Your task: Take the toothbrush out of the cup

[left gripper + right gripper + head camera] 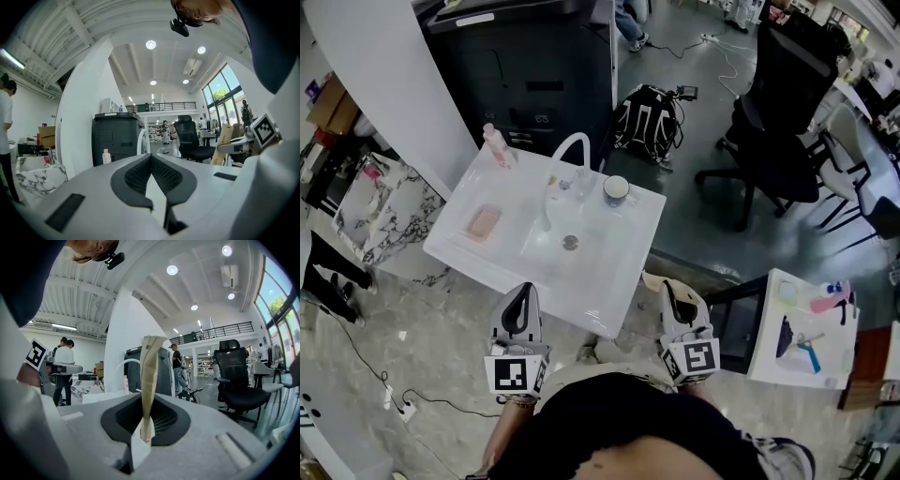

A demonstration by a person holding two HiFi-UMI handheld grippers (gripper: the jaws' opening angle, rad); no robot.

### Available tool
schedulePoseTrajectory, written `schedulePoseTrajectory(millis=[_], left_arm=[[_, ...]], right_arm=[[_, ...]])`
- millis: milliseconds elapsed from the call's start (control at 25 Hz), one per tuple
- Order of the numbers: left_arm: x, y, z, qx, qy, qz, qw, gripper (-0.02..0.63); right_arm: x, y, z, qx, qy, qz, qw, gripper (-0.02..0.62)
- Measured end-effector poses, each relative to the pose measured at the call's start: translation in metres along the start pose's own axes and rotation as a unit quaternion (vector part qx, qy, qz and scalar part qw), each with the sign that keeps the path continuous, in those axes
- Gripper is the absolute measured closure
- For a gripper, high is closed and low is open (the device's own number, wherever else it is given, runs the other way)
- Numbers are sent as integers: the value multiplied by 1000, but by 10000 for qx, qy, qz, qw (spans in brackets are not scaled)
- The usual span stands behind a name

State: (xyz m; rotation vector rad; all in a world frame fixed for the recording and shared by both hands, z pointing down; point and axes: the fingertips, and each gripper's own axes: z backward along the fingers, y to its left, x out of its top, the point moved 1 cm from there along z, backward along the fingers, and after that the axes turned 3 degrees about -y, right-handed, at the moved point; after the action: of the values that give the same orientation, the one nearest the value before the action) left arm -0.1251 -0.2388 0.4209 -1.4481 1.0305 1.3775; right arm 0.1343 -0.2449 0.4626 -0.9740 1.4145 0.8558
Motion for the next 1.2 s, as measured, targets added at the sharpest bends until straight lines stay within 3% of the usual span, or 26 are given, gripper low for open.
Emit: schedulePoseTrajectory(millis=[480,1200], left_arm=[[-12,-2,3,37,105,161,9998,604],[-19,-4,2,7,151,223,9996,604]], right_arm=[[-7,-4,-5,-60,17,-255,9997,564],[-5,-5,-3,-17,7,-138,9999,564]])
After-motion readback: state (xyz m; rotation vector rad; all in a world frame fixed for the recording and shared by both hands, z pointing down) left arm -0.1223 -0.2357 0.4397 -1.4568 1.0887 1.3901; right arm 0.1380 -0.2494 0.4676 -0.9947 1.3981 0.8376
